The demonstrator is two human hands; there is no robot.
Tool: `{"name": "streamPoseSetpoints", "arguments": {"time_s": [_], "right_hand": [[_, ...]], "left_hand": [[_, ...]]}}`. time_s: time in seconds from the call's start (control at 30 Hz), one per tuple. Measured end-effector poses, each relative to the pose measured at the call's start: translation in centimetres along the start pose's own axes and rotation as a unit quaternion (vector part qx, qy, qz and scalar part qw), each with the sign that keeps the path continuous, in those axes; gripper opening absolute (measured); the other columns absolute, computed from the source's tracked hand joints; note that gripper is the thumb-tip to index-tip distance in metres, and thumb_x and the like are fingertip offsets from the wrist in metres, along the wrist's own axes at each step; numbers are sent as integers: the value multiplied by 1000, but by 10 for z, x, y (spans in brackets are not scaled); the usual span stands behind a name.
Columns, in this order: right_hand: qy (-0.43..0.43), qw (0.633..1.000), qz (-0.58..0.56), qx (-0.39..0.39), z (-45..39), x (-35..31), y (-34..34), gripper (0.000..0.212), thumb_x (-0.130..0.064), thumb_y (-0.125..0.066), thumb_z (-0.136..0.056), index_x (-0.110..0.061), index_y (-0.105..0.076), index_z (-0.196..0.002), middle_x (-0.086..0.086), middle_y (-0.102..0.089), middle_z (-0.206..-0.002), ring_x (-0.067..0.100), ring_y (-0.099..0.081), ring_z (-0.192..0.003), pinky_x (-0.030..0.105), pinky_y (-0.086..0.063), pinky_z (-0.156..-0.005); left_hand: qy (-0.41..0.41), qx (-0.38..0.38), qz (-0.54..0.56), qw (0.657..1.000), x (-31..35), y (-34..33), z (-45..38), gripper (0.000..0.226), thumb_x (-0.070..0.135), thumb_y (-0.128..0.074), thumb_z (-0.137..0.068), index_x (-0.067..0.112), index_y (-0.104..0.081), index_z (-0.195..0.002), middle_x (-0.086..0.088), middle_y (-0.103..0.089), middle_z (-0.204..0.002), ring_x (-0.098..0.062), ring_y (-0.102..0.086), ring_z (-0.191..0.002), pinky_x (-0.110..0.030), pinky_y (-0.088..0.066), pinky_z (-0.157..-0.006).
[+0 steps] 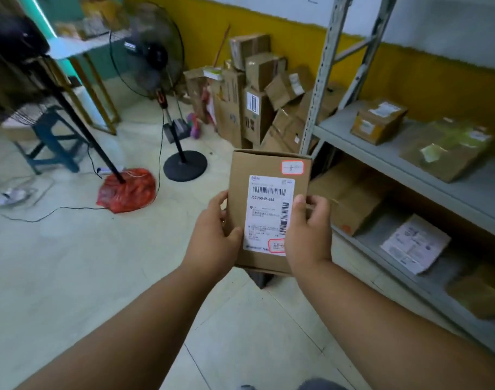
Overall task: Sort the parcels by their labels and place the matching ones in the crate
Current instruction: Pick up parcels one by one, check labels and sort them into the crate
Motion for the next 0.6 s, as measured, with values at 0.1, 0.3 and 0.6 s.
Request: {"name": "streamPoseSetpoints", "arguments": {"time_s": [0.1,0.3,0.6], "right_hand": [[5,1000,7,-5,-29,-3,-31,22,-51,-40,-101,-30,-44,-105,-7,-69,-97,17,-69,-87,49,-60,-77],[-8,999,34,-10,-99,6,-82,19,-53,-41,-99,-34,-44,-99,-10,-69,-91,17,-69,-84,51,-58,-77],[0,987,157,-43,-257,-4,-161,30,-48,-42,-99,-23,-58,-98,3,-57,-113,23,-61,-98,47,-56,-85]], "left_hand": [[8,20,-4,1000,-2,12,-38,66,16,-59,-92,42,-33,-146,18,-60,-97,-2,-62,-85,-26,-55,-64],[41,-7,-5,999,-14,6,-118,68,21,-55,-91,46,-28,-149,11,-63,-114,-11,-65,-97,-39,-59,-77],[51,-59,-64,995,7,9,-278,74,26,-56,-95,52,-16,-151,2,-47,-133,-22,-56,-115,-42,-57,-89]]}}
Point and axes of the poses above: each hand's wrist, its own z-axis away from the middle knuckle, its own y-axis out of the back of the hand, x = y × z, the point moved 3 cm from there along -z, towards the middle knuckle
